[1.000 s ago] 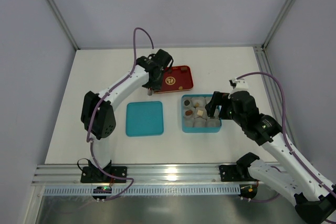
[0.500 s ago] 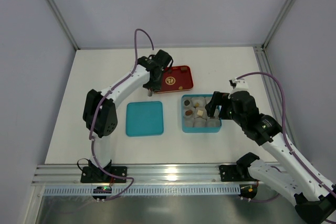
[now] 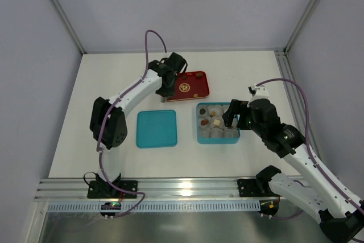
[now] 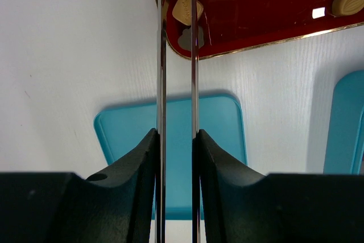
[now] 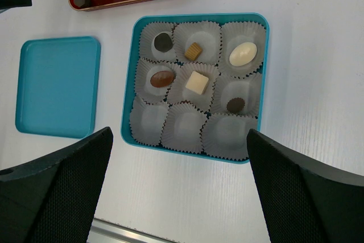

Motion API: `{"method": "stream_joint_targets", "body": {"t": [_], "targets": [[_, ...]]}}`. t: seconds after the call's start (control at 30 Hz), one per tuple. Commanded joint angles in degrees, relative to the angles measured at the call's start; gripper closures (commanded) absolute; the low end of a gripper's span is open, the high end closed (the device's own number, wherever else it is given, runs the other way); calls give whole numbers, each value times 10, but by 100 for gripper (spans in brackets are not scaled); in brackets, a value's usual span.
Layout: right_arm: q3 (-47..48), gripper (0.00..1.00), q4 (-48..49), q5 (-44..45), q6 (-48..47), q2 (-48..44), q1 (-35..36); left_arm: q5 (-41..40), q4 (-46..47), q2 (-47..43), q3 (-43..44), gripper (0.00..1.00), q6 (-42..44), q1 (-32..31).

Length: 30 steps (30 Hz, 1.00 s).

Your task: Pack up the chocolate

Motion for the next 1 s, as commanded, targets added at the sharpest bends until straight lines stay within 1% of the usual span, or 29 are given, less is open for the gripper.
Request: {"method": "stream_joint_targets", "body": {"t": [0.0, 0.3, 0.5, 0.67, 0.97], "targets": [[-1, 0, 16, 3, 0, -3, -2, 5, 13, -1, 26, 70, 2, 4], [-4, 0, 20, -1, 2, 0, -3, 12, 6, -15, 27, 71, 7, 4], [-6, 0, 24, -5, 4, 3, -3, 36, 3, -22, 21, 71, 13, 4], [-6, 0, 27, -8, 5, 4, -3, 38, 4, -19, 13, 69, 16, 4], [-5, 0, 22, -2, 2, 1, -3, 34, -3, 6, 41, 64, 19, 4]]}}
